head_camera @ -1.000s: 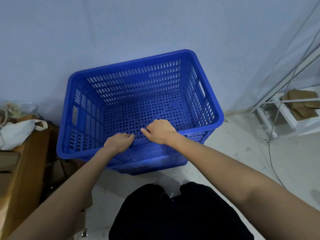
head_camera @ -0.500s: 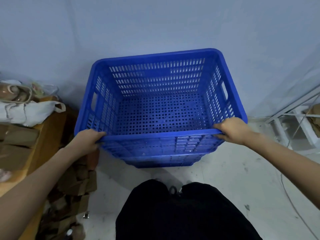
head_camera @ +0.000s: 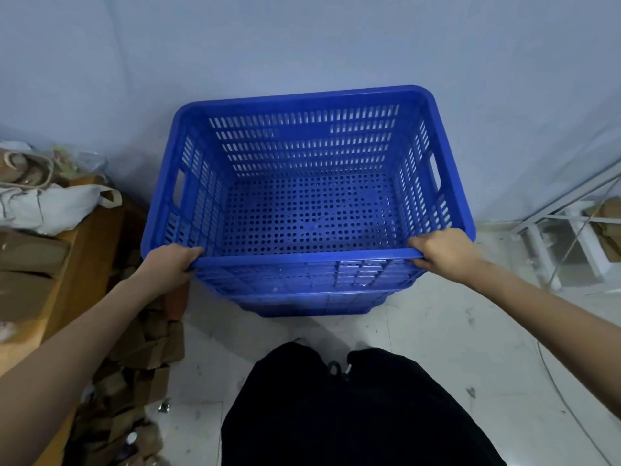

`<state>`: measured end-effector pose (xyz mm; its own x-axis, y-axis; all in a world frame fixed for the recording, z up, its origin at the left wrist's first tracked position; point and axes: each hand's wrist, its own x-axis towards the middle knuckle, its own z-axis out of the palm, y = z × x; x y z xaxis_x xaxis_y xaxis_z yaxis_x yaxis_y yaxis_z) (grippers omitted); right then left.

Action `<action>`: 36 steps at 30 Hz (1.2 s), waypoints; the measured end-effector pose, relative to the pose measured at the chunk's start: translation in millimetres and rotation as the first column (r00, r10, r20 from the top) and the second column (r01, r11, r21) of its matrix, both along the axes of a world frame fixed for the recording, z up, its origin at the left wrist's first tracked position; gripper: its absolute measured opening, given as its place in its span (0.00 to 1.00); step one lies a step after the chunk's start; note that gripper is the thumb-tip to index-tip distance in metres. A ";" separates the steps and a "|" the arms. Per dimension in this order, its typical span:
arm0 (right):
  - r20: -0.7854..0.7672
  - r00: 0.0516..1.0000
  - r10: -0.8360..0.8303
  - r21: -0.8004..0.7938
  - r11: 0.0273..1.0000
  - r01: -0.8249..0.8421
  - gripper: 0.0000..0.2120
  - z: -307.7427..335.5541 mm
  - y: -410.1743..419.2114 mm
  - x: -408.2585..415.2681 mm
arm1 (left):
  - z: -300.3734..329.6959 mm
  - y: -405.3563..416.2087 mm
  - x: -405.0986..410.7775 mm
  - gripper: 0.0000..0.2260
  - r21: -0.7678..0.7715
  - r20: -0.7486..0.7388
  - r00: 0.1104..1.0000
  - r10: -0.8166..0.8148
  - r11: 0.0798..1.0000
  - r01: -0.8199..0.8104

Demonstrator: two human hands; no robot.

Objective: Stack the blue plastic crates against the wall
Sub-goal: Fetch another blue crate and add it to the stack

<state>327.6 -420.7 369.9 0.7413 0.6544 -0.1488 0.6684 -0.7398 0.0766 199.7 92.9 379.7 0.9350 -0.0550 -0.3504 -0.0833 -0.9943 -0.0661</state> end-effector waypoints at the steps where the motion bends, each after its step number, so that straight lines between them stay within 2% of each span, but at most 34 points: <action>1: 0.006 1.000 -0.003 -0.001 1.000 0.003 0.07 0.7 0.9 -0.7 | -0.4 -0.1 -0.2 0.08 -0.002 0.000 1.000 0.006 1.000 -0.006; 6: -0.004 1.000 -0.020 -0.042 0.999 0.020 0.10 7.8 6.6 -4.5 | -2.8 0.5 0.9 0.09 0.033 -0.048 0.996 0.073 0.997 -0.071; 9: -0.051 0.997 -0.057 -0.109 0.993 0.051 0.13 13.8 11.5 -4.8 | 2.2 -3.3 9.8 0.12 0.038 -0.179 0.978 0.111 0.994 -0.106; 10: -0.091 0.994 -0.064 -0.093 0.994 0.056 0.15 16.2 12.5 -5.7 | 5.4 -10.1 12.8 0.15 0.001 -0.223 0.969 0.105 0.994 -0.107; 12: -0.168 0.984 -0.068 0.015 0.997 0.071 0.25 20.3 20.6 -9.7 | 13.9 -35.1 21.7 0.22 -0.218 -0.264 0.961 0.081 0.966 -0.142; 14: -0.229 0.971 -0.066 0.162 0.981 0.105 0.31 25.0 55.0 -17.0 | 27.6 -77.7 34.4 0.29 -0.437 -0.325 0.943 0.076 0.872 -0.221; 15: -0.257 0.965 -0.060 0.217 0.969 0.118 0.31 25.9 81.7 -21.1 | 29.6 -99.8 42.3 0.29 -0.482 -0.361 0.929 0.079 0.837 -0.259; 17: -0.281 0.959 -0.043 0.248 0.962 0.116 0.29 20.0 138.1 -30.6 | 22.9 -134.9 55.0 0.27 -0.479 -0.381 0.916 0.126 0.821 -0.312; 19: -0.186 0.982 -0.043 0.209 0.974 0.083 0.30 9.9 174.2 -38.8 | 7.5 -150.4 56.4 0.25 -0.416 -0.245 0.959 0.142 0.878 -0.236; 20: -0.106 0.993 -0.049 0.201 0.977 0.070 0.30 5.1 180.8 -40.3 | 1.8 -151.7 53.8 0.25 -0.361 -0.153 0.978 0.143 0.913 -0.190; 22: -0.042 0.998 -0.053 0.200 0.978 0.060 0.29 2.2 180.3 -38.7 | -7.3 -147.6 51.5 0.25 -0.297 -0.032 0.988 0.150 0.943 -0.153; 24: -0.027 0.999 -0.039 0.180 0.983 0.044 0.30 4.9 180.1 -32.1 | -9.3 -144.1 60.1 0.23 -0.252 -0.071 0.985 0.156 0.953 -0.169; 26: -0.027 0.999 -0.019 0.172 0.985 0.024 0.31 5.4 182.7 -27.0 | -11.5 -141.5 69.0 0.21 -0.201 -0.190 0.972 0.137 0.964 -0.175; 29: -0.056 0.998 -0.006 0.162 0.987 0.015 0.31 3.2 180.9 -32.2 | -23.6 -133.6 72.2 0.18 -0.211 -0.286 0.956 0.064 0.969 -0.128; 31: -0.108 0.994 0.001 0.161 0.987 0.017 0.30 3.1 177.4 -34.0 | -25.9 -134.1 68.7 0.17 -0.210 -0.261 0.964 0.061 0.971 -0.118; 34: -0.218 0.975 -0.032 0.193 0.978 0.075 0.30 7.1 171.8 -30.6 | -20.8 -137.3 63.9 0.21 -0.288 -0.204 0.973 0.108 0.943 -0.165; 36: -0.236 0.970 -0.060 0.236 0.965 0.117 0.29 8.2 153.5 -24.2 | -18.5 -124.7 58.1 0.23 -0.302 -0.172 0.980 0.102 0.941 -0.151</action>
